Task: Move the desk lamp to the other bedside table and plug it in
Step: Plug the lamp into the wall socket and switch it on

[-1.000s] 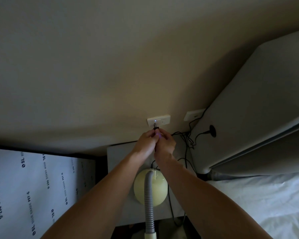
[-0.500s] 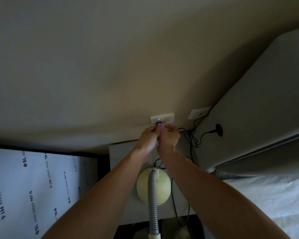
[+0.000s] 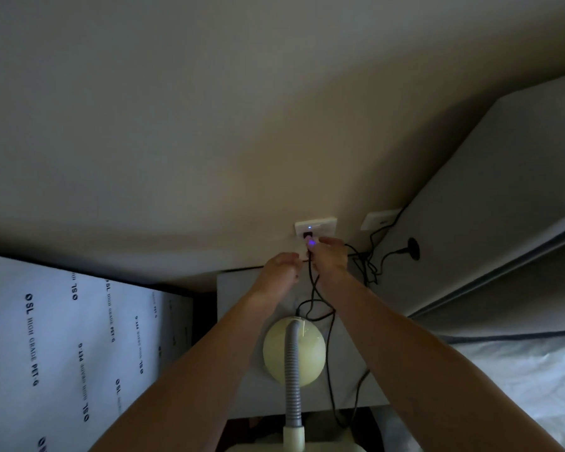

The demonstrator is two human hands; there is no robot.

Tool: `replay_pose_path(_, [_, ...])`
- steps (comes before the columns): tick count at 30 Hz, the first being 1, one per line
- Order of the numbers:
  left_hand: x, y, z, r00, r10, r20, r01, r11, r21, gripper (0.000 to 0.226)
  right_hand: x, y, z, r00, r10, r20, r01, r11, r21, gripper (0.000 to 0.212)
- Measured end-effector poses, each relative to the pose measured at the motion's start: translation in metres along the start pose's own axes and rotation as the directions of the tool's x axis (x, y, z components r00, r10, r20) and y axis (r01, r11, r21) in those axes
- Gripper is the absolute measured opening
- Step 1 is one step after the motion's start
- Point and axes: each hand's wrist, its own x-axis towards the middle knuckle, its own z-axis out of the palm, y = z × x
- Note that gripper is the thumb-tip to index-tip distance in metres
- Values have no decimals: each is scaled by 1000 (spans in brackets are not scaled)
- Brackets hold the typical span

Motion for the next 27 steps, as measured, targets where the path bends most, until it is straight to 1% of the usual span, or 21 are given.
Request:
replay_pose_path(1, [-7,-2,-4,1000,-12,2,12,1000,-25,22,-7,-2,-4,1000,-10,-4,9,997,-73,38])
replay_pose_path(3, [-23,-5,-11,1000,-15,16,15,999,-34,23,-22,-3,-11,1000,-20,19,23,988,-150,32])
replay_pose_path(6, [-46,-7,-21,1000,3,12,-3,1000,5,22,-43,-4,-21,995,-59,80,74,976,-207,19])
replay_pose_path(8, [-62,-7,-27,999,46,0,-46,998,35,19,-62,-8,-30,989,-112,98,131,964,-229,8])
replay_pose_path(9, [-72,-6,-29,997,75,5,-75,996,50,18,-73,-11,-35,985,-144,90,161,961,-226,7])
replay_pose_path(12, [-104,-7,-35,986,163,26,-164,983,84,25,-116,-23,-53,974,-223,52,228,955,-190,18])
replay_pose_path(14, [-125,-11,-38,974,222,41,-225,969,97,27,-141,-26,-65,972,-229,56,234,968,-95,20])
replay_pose_path(17, [-157,-30,-47,954,296,52,-299,949,102,27,-185,-17,-87,969,-240,60,235,969,79,15])
replay_pose_path(19, [-176,-49,-52,949,313,49,-316,944,89,27,-213,-3,-99,962,-267,62,259,959,114,15])
replay_pose_path(24, [-215,-103,-55,946,313,87,-315,949,7,29,-266,42,-124,942,-318,104,309,946,95,13])
replay_pose_path(26, [-222,-125,-57,945,317,82,-318,948,-3,28,-278,62,-134,928,-353,122,353,935,23,13])
replay_pose_path(27, [-223,-135,-57,944,322,69,-323,946,17,27,-281,71,-138,920,-370,127,376,927,-23,13])
